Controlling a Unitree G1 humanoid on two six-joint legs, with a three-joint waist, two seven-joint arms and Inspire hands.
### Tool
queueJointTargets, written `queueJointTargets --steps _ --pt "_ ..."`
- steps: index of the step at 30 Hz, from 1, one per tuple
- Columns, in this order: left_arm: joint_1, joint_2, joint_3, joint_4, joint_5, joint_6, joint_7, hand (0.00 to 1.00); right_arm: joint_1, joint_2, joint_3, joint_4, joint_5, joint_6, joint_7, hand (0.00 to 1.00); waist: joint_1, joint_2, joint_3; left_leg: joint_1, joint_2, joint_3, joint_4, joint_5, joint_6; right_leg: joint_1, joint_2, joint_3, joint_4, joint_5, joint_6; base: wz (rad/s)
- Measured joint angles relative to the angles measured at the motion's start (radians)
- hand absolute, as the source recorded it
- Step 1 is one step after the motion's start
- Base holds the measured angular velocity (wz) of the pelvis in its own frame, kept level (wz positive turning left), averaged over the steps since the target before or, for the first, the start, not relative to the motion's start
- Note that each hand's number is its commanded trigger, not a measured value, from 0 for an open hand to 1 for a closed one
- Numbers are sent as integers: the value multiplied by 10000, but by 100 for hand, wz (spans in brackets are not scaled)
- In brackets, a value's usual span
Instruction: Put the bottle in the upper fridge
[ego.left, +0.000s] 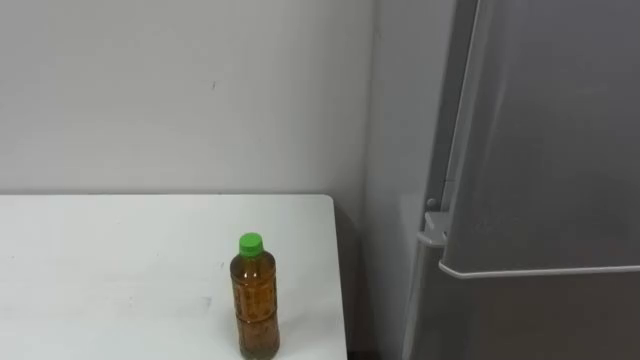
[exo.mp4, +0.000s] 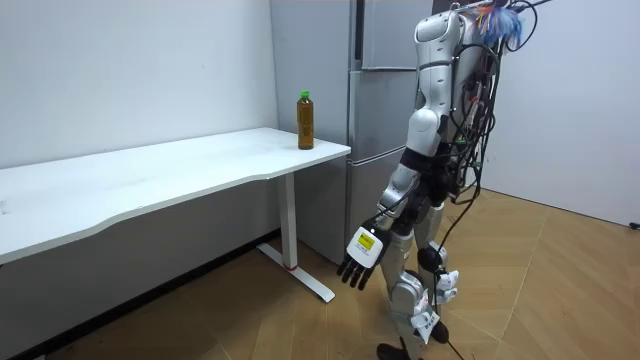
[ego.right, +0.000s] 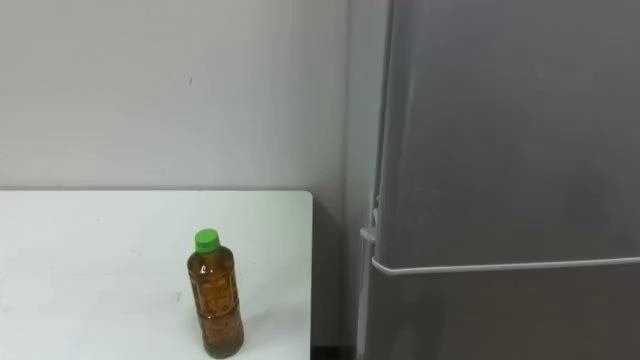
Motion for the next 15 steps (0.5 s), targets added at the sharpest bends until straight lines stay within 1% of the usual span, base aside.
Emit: queueJointTargets --steps 15 --pt "-73 1 0 4 -31 -20 13 0 -5 -1 1 -18 -67 -3 -12 0 4 -10 -8 4 -2 9 -8 1 1 -23 3 64 12 0 0 0"
